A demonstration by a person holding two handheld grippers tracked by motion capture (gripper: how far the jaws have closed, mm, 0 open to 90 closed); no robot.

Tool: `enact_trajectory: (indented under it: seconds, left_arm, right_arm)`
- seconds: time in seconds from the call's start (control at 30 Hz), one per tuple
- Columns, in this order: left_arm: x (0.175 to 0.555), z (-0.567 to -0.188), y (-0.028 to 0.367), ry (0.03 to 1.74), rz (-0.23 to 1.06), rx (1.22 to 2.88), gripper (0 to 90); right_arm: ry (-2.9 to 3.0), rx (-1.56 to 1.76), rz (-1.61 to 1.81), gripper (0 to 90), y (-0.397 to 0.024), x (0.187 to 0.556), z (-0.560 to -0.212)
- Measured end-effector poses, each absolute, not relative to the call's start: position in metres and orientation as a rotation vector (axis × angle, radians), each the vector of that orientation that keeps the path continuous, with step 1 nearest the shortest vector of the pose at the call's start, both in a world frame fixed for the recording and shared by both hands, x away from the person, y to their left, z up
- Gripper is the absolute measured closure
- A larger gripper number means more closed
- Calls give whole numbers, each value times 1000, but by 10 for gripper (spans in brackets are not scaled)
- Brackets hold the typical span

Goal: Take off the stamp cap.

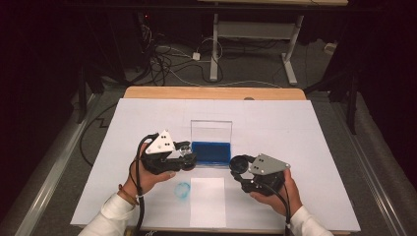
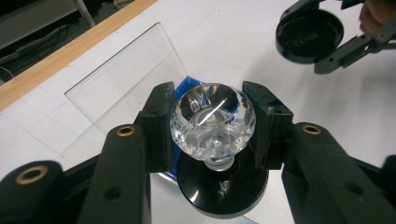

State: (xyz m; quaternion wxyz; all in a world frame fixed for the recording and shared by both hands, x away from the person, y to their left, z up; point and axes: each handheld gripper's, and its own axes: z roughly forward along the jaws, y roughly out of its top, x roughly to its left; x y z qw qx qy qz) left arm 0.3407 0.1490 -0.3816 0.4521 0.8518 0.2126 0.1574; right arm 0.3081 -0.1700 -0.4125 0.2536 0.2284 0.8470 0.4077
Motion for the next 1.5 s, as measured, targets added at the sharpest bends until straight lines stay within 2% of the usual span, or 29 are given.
enact_trajectory:
  seconds: [0.97,1.5]
  left_arm:
    - [345,-381,156,528,425,2111,549]
    - [354,-375,146,516,415,2096,549]
  right_arm:
    - [2173,767,1097,388,-235,284,-413]
    - [2178,801,1105,388,-247,275,-419]
